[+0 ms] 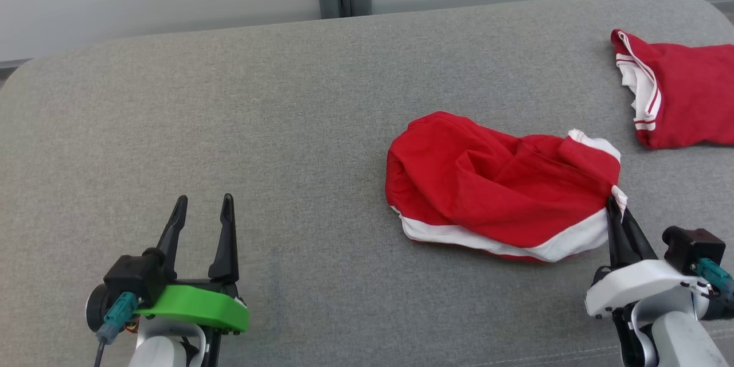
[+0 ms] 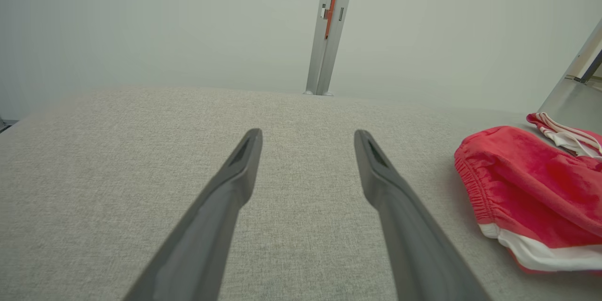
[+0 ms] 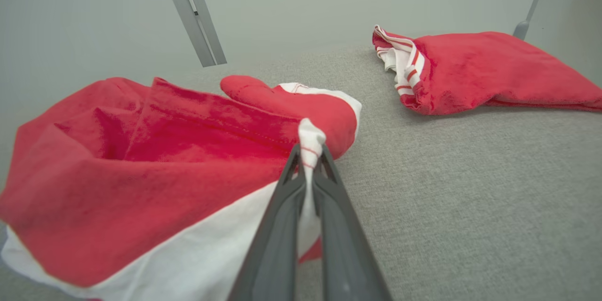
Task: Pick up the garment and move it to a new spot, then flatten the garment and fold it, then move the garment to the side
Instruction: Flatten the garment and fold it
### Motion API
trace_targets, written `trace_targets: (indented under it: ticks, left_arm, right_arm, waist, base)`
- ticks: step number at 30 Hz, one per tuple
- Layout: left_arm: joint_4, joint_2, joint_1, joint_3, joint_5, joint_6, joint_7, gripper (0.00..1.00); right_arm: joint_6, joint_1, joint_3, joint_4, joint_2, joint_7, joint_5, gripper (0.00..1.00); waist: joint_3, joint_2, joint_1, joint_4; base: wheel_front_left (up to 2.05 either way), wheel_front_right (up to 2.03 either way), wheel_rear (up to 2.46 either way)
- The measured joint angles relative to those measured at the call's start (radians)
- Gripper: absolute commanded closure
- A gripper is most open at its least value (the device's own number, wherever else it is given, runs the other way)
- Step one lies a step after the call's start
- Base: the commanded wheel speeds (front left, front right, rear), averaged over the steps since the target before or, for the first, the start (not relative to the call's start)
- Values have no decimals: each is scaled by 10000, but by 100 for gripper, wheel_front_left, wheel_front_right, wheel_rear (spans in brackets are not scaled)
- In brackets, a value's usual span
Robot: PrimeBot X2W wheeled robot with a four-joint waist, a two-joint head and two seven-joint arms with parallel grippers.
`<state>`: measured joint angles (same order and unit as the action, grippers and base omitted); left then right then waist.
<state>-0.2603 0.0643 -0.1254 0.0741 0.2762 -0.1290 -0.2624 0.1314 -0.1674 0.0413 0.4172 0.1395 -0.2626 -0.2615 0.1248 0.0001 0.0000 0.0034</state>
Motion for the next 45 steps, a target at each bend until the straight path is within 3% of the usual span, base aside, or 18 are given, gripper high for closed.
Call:
trace_targets:
  ticks: [2,3,4,16,23,29,45]
  left_arm:
    - [-31,-12,4,111,0,0,0,0]
    - [-46,-15,8,155,0,0,0,0]
    - [-56,-21,10,221,0,0,0,0]
    - [-267,90,-69,784,4,0,0,0]
    - [-514,270,-649,2138,6,0,0,0]
    - [-1127,477,-1507,3444,251,0,0,0]
    - [-3545,836,-3243,5101,1191,-17,-17,0]
  right_arm:
    - [0,339,184,-40,-119,0,2,100]
    - [0,429,209,-59,-171,0,8,69]
    - [0,487,244,-117,-240,0,19,0]
    - [0,438,157,-2056,-679,-2,314,0]
    - [0,608,-598,-2951,-832,-2,458,0]
    - [0,584,-1145,-3173,-878,0,454,0]
    - [0,343,-1335,-3227,-888,0,90,0]
  waist:
    - [-37,0,0,-70]
    - [-46,0,0,-93]
    - [-53,0,0,-120]
    - [-163,0,0,-423]
    - [-79,0,0,-766]
    - [162,0,0,-1205]
    - [1111,0,0,-2499]
  base:
    - [0,0,0]
    - [0,0,0]
    - [0,0,0]
    - [0,0,0]
    - [0,0,0]
    - [0,0,0]
    - [0,0,0]
